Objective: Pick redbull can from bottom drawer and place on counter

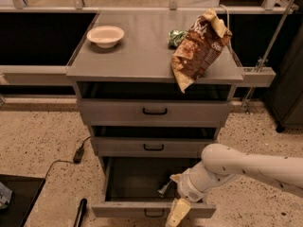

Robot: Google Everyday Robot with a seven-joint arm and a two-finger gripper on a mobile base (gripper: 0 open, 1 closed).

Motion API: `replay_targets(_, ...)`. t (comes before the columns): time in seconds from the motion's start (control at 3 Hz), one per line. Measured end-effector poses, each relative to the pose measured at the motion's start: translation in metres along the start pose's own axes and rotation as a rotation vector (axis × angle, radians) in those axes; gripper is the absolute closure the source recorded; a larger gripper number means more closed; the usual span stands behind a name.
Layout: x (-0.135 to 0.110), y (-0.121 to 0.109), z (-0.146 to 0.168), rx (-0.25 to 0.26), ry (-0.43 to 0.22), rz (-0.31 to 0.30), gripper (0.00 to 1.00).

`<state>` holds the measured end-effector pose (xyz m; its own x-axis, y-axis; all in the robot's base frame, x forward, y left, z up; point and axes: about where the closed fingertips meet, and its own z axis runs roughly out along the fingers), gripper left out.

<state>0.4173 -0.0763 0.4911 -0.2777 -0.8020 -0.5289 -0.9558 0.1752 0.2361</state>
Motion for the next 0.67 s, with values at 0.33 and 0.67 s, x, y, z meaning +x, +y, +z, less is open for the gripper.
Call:
replay_targets(0.33, 0.013, -0.004, -0.001, 0.080, 0.121, -0.020, 0.00)
replay_targets(0.67, 0.067, -0.009, 0.004, 0.182, 0.318, -0.039, 0.00)
